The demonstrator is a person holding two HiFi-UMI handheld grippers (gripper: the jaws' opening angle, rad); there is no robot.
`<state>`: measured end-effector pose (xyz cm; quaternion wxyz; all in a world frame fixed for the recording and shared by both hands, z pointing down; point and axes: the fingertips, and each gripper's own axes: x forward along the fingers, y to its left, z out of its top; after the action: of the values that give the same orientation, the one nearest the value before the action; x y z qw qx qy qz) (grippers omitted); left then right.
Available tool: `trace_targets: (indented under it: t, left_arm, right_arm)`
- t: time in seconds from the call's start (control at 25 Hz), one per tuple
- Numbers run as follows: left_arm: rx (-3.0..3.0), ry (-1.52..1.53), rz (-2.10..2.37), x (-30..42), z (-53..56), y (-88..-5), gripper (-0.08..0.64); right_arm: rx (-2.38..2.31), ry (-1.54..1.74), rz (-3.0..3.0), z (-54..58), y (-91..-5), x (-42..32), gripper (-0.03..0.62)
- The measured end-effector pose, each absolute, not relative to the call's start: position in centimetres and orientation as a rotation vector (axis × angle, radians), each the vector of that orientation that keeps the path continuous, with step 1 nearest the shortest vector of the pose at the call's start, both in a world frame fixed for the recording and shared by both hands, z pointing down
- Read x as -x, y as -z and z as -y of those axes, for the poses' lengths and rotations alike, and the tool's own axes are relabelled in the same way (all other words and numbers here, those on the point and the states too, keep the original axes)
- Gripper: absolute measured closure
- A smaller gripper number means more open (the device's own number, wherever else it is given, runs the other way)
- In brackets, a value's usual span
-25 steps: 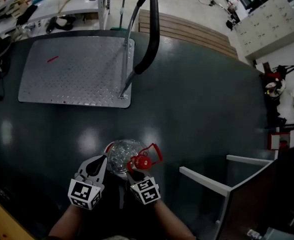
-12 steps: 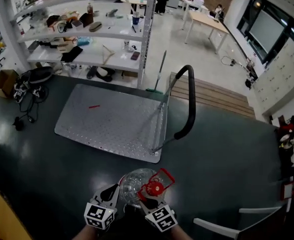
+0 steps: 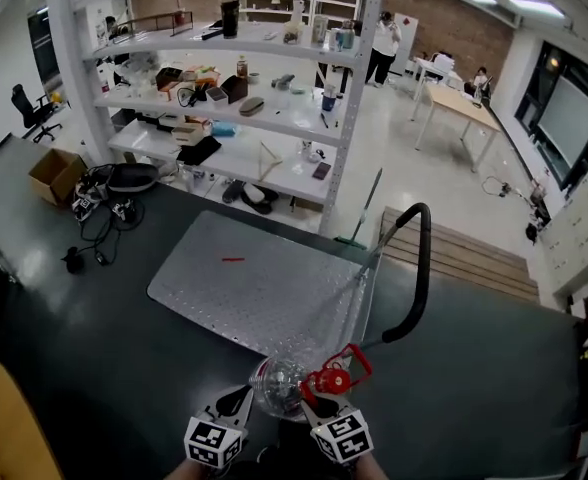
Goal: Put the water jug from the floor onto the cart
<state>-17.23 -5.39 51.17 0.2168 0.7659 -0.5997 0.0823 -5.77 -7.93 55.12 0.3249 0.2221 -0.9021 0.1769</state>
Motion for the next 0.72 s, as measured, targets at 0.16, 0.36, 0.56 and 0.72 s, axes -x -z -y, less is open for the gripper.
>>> trace_targets:
  t: [0.16,0.36,0.56,0.72]
  left_arm:
    - [-2.092,-0.256,1.712,18.4,8.9,-51.2,0.552]
    - [-2.1,-0.314,1.713,19.7,14.2,-51.3,0.552]
    - [-2.066,-0.349,1.715,21.2,20.2,-51.8,0.552]
    - [-2.064,-0.373,1.701,21.9,25.0,-52.1,0.552]
  right_arm:
    - [-0.542,-0.496,2.373,11.8,-55.6,6.7,0.558]
    - [-0.51,-0.511,2.359,16.9,-56.7,7.8,0.557]
    - [-0.454,-0.512,2.336,21.5,-58.0,8.9,0.555]
    - [-0.441,-0.486,2.314,25.6,-59.0,9.5,0.555]
